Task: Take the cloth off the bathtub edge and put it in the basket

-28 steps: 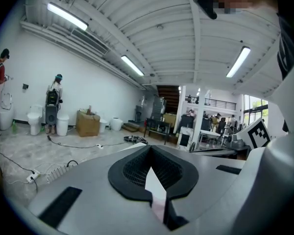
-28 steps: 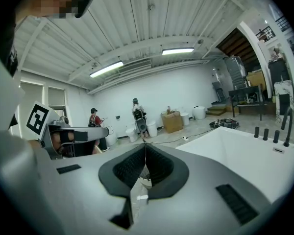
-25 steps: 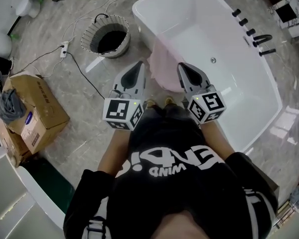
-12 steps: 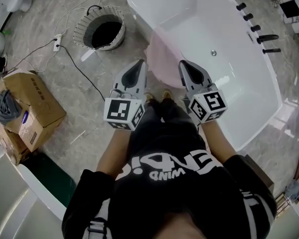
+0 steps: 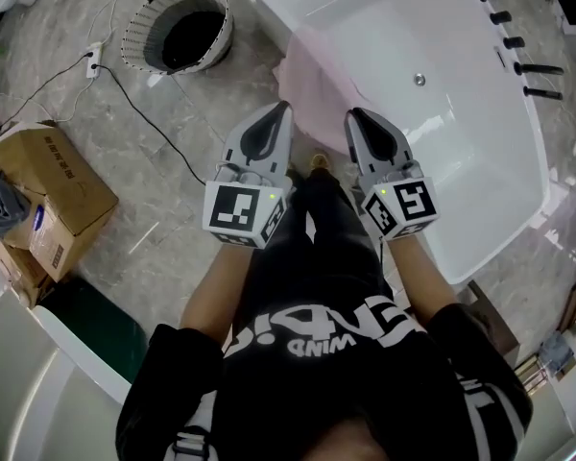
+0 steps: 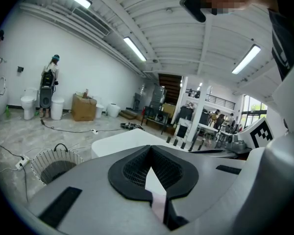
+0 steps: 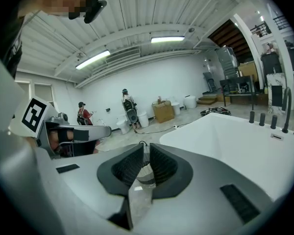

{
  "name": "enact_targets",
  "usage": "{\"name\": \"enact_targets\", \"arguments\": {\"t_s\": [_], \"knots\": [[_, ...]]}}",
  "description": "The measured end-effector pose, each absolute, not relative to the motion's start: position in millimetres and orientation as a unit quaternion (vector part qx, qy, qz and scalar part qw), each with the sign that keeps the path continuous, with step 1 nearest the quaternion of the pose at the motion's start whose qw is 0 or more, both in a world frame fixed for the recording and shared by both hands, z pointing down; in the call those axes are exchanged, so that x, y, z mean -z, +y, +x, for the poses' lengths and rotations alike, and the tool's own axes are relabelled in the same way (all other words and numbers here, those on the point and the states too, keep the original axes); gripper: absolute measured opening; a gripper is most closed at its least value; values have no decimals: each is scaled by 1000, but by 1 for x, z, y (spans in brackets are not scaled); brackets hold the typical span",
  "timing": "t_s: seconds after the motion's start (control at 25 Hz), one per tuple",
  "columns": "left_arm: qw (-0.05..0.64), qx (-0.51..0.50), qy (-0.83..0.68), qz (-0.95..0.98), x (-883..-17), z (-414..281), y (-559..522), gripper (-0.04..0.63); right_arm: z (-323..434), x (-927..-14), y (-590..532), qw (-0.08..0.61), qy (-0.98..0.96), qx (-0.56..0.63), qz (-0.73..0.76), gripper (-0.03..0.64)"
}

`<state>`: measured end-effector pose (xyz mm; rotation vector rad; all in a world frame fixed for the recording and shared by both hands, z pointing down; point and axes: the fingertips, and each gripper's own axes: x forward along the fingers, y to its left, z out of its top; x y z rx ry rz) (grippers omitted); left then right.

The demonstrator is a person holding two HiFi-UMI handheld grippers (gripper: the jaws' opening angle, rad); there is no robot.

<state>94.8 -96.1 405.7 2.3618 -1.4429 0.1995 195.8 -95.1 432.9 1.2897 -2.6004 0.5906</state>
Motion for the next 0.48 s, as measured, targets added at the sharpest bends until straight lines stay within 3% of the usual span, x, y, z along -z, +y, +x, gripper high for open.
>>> {"name": "enact_targets", "arguments": {"t_s": [0.08, 0.16, 0.28, 0.48], "knots": [[188, -71, -508, 837, -409, 98, -96, 14, 196, -437, -95, 92, -875, -203, 429, 36], [195, -73, -505, 838, -413, 101, -93, 14, 196, -441, -93, 99, -874, -211, 426, 138], [202, -77, -497, 840, -419, 103, -91, 14, 197, -447, -95, 113, -871, -212, 428, 236], [214, -79, -491, 841, -426, 103, -88, 14, 201, -464, -99, 138, -864, -217, 434, 255]]}}
